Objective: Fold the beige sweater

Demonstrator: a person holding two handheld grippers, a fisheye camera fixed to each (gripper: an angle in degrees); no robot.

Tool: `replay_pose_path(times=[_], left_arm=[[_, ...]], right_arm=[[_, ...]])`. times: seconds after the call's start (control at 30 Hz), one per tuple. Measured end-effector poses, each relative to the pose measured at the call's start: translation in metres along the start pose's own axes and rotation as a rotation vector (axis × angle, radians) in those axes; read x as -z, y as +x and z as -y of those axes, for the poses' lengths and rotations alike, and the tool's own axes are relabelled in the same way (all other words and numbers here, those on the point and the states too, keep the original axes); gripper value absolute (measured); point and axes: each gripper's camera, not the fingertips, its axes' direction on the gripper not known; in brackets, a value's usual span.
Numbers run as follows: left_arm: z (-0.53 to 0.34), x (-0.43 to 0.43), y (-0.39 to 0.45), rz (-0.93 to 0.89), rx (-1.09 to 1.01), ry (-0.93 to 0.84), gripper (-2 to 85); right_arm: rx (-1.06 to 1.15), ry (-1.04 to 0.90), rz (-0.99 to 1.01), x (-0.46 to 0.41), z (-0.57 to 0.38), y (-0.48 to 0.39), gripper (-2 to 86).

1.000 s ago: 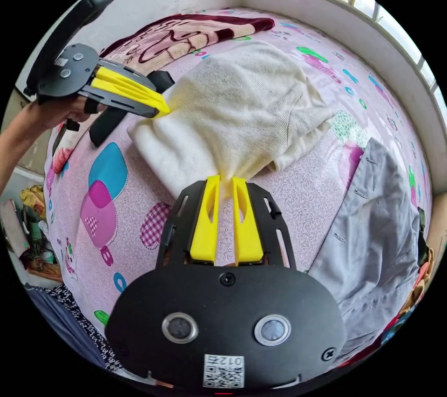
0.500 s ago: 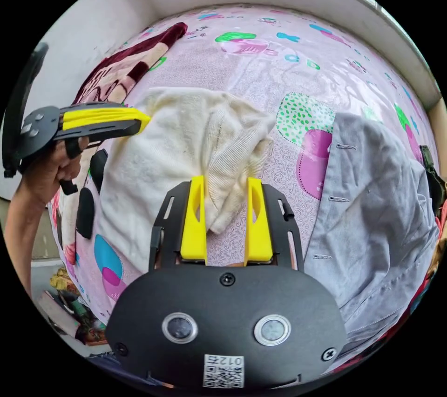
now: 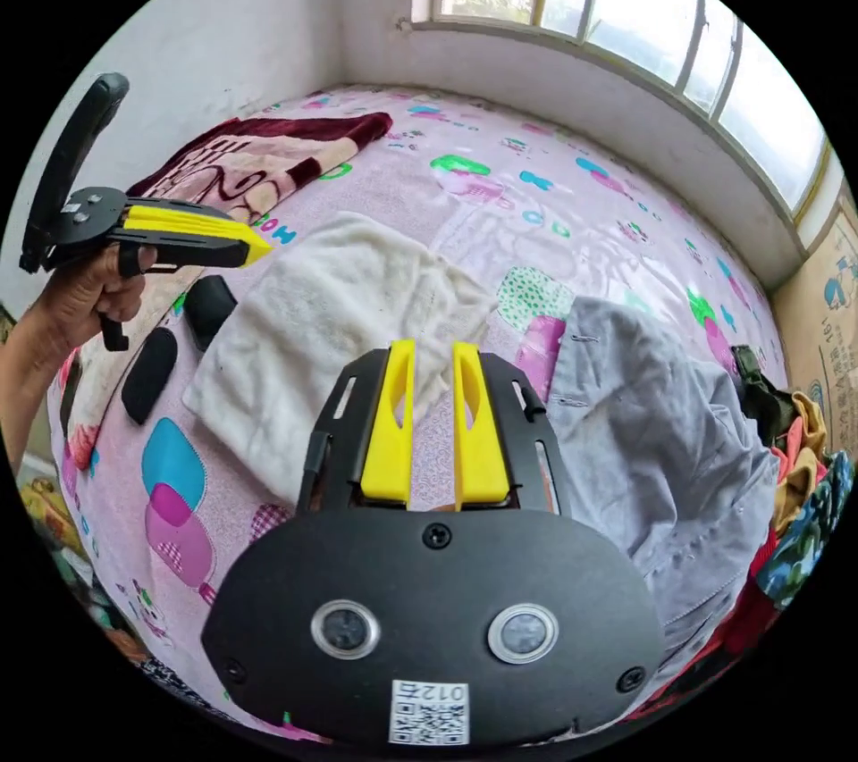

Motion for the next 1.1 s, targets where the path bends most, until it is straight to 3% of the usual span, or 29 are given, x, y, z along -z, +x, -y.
replay_pose_path(times=[0.17, 0.37, 0.57, 0.77, 0.93, 1.1], left_arm=[[-0.03, -0.038, 0.019, 0.096, 0.04, -0.135, -0.2], [-0.044, -0.008, 0.018, 0.08, 0.135, -0.07, -0.2], [-0.12, 0.058, 0.048, 0.016, 0.159, 0.032, -0.1], [-0.176, 0.092, 0.159, -0.186, 0.078, 0.052, -0.2], [-0.187, 0.109, 0.285, -0.319, -0.112, 0.028, -0.2], [-0.17, 0.11, 0.366, -0.332, -0.192, 0.003, -0.2]], right_arm=[[0.066, -0.194, 0.03, -0.028, -0.011, -0.029, 7.6], [0.072, -0.173, 0.002, 0.029, -0.013, -0.018, 7.7], [0.046, -0.053, 0.041, 0.149, -0.071, -0.004, 6.6], [-0.06, -0.098, -0.021, 0.279, -0.219, 0.01, 5.9], [-0.271, -0.186, -0.098, 0.365, -0.363, 0.068, 6.0], [-0.39, -0.137, -0.213, 0.425, -0.423, 0.151, 7.2]])
